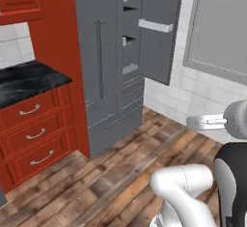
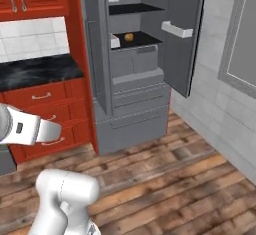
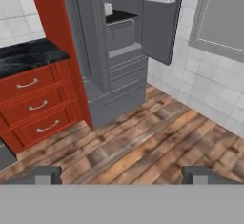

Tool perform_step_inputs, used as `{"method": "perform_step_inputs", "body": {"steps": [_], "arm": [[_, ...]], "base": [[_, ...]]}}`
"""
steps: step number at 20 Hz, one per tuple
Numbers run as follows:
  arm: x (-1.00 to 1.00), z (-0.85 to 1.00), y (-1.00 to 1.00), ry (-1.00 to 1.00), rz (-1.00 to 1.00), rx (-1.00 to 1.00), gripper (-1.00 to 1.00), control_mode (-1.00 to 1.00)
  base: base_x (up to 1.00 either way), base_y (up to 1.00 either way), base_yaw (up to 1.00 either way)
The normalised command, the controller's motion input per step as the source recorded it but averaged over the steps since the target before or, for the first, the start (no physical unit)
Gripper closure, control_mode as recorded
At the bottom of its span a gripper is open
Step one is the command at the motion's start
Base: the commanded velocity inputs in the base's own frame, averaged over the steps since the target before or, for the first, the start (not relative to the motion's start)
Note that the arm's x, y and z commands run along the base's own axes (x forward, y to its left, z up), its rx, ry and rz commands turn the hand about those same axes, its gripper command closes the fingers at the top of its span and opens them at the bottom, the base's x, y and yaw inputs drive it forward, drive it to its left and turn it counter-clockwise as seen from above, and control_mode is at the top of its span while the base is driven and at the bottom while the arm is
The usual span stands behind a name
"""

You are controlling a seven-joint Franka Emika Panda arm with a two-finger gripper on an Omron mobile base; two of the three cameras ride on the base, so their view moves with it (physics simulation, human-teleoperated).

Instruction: Gather the onion and potato from the fridge and place them on a tray on the dining counter. Then gather the steak and fish from the fridge and place them on the other tray.

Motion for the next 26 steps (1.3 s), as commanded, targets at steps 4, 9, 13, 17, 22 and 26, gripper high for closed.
{"method": "perform_step_inputs", "body": {"steps": [4,9,13,17,22,26], "arm": [[0.00,0.00,0.00,0.00,0.00,0.00,-1.00,1.00],[0.00,0.00,0.00,0.00,0.00,0.00,-1.00,1.00],[0.00,0.00,0.00,0.00,0.00,0.00,-1.00,1.00],[0.00,0.00,0.00,0.00,0.00,0.00,-1.00,1.00],[0.00,0.00,0.00,0.00,0.00,0.00,-1.00,1.00],[0.00,0.00,0.00,0.00,0.00,0.00,-1.00,1.00]], "base": [[0.08,-0.49,0.54],[0.01,-0.74,0.45],[0.00,-0.93,0.33],[0.00,-0.90,0.33],[0.00,-0.82,0.34],[0.05,-0.73,0.29]]}}
